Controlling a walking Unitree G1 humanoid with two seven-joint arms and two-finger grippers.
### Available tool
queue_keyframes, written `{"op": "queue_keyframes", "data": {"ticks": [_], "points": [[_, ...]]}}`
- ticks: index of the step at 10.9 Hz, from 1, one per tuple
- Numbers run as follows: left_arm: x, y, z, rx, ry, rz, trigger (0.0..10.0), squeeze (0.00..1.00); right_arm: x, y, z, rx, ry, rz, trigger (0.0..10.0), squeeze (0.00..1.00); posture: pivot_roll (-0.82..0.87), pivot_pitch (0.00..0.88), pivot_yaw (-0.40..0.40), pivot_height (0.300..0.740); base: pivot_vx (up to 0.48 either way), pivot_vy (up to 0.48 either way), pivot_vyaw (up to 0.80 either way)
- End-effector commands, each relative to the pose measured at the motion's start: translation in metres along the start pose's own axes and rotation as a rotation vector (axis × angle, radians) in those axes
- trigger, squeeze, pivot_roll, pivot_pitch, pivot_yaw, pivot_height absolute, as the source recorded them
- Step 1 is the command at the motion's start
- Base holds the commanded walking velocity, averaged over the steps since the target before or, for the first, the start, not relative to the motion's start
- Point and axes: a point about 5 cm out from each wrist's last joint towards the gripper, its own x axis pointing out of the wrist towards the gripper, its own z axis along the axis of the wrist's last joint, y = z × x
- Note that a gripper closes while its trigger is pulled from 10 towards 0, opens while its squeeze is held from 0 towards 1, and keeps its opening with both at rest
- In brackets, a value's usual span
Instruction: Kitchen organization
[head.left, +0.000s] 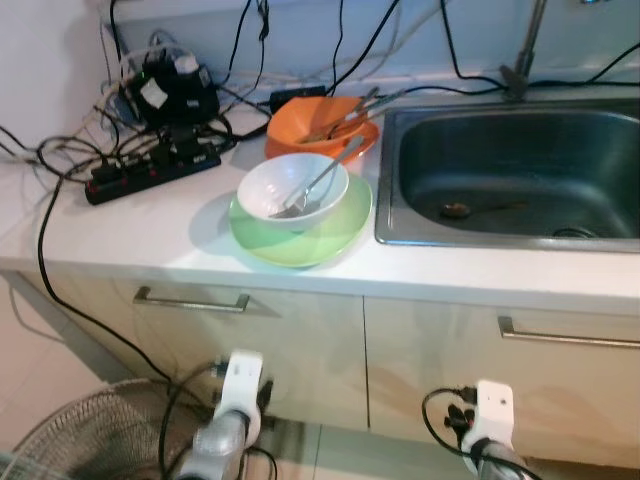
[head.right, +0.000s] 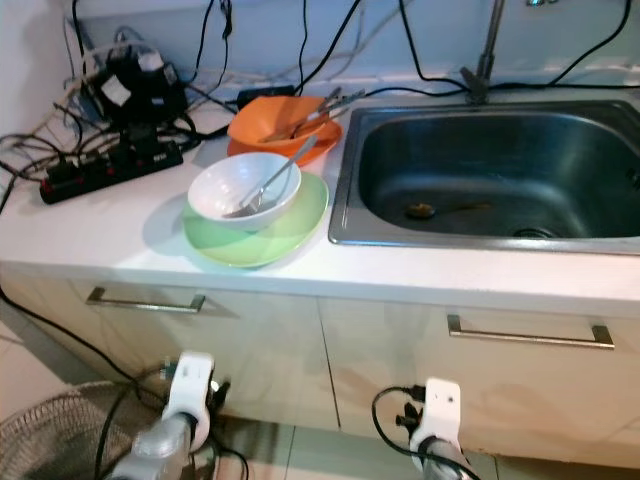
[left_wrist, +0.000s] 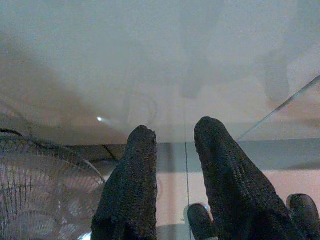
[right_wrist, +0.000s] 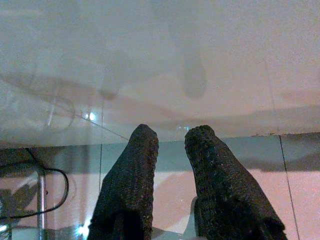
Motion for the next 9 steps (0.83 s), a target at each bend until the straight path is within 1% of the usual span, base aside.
{"op": "queue_keyframes", "data": {"ticks": [1,3,5,7,9], "points": [[0.000,0.007,0.002,-0.009,-0.004,0.034,10.0,0.00,0.001,0.004,-0.001,0.019,0.009,0.010,10.0,0.00,0.02,0.000,0.157,0.740,0.000,0.000,0.00],[0.000,0.008,0.000,-0.025,0.003,0.043,10.0,0.00,0.000,0.002,-0.001,0.018,0.011,0.006,10.0,0.00,0.02,0.000,0.148,0.740,0.000,0.000,0.00],[-0.001,0.005,-0.002,-0.048,0.013,0.050,10.0,0.00,0.001,-0.001,0.002,-0.005,0.009,0.009,10.0,0.00,0.02,0.000,0.112,0.740,0.000,0.000,0.00],[0.000,-0.003,-0.004,-0.083,0.018,0.049,10.0,0.00,0.003,-0.010,0.011,-0.040,0.000,0.007,10.0,0.00,0.01,0.000,0.064,0.740,0.000,0.000,0.00],[-0.001,-0.004,-0.006,-0.097,0.022,0.057,10.0,0.00,0.004,-0.012,0.017,-0.053,-0.008,0.010,10.0,0.00,0.02,0.000,0.056,0.740,0.000,0.000,0.00]]}}
